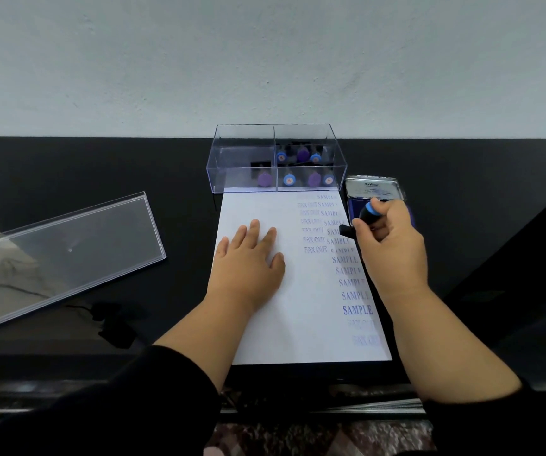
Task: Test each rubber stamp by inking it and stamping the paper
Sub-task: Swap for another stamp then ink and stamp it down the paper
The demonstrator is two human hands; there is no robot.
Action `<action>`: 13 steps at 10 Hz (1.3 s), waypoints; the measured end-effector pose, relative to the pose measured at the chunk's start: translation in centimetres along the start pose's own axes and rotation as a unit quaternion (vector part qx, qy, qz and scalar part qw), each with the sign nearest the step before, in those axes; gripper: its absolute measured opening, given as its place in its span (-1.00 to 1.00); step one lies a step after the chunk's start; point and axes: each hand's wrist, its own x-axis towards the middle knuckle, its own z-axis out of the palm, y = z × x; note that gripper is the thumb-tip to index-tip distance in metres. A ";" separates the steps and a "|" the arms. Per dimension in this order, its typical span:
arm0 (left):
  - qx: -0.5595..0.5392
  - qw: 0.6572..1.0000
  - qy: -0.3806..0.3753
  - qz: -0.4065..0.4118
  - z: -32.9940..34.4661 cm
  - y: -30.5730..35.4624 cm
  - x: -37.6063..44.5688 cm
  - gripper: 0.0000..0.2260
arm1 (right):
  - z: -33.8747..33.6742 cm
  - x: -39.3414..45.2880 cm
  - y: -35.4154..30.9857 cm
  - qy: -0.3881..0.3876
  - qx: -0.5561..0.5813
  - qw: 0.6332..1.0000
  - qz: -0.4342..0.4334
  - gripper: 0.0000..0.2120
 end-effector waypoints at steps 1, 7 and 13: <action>-0.002 1.000 0.001 -0.001 0.0 0.0 0.0 -0.53 | -0.1 0.0 0.0 -0.001 0.000 1.000 0.001 -0.78; -0.005 1.000 0.004 -0.001 0.0 0.0 0.0 -0.53 | -0.1 -0.2 -0.4 -0.011 -0.006 1.000 0.002 -0.76; 0.000 1.000 0.005 0.003 0.0 0.0 0.0 -0.53 | -1.1 1.4 -0.4 0.014 -0.006 1.000 0.013 -0.78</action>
